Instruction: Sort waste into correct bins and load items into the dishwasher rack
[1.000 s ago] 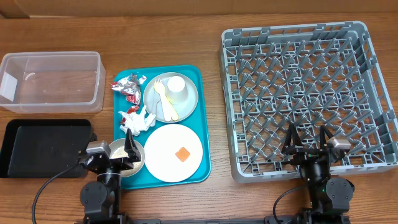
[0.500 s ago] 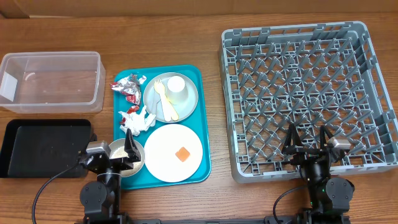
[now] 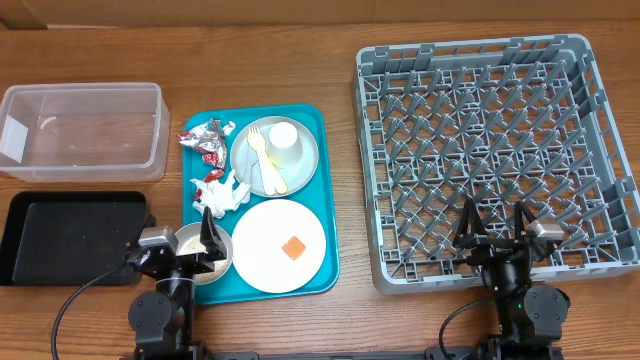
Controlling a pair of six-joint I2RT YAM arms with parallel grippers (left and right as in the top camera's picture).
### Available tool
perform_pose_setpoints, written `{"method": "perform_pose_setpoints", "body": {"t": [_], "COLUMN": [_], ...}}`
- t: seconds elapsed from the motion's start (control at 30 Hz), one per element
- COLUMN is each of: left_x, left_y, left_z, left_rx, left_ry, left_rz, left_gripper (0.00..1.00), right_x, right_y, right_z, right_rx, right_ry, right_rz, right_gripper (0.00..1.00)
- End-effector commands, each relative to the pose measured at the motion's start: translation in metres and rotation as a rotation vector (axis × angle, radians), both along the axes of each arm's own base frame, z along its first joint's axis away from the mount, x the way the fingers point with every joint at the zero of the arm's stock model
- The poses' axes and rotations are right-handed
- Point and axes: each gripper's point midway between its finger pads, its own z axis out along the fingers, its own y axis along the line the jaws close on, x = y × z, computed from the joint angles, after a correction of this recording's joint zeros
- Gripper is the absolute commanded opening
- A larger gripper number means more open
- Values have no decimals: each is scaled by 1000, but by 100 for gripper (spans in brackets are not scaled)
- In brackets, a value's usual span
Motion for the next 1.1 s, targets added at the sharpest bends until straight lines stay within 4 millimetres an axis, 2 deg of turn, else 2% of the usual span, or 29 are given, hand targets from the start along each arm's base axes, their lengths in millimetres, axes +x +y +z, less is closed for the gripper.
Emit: {"method": "perform_pose_setpoints", "body": {"t": [0.0, 0.97, 1.07], "left_x": [0, 0, 0], "left_y": [2, 2, -2], "left_z": [-1, 0, 0], "left_rx": [-6, -7, -57], "left_ry": [-2, -5, -8], "left_rz": [11, 9, -8], "left_gripper": [100, 100, 100], "right_x": [1, 1, 1], "right_y": [-2, -2, -2], "right_z": [-4, -4, -4], "right_rx": [-7, -7, -7], "right_ry": [6, 6, 6], "right_rz": [-11, -12, -12], "right_gripper": [100, 100, 100]}}
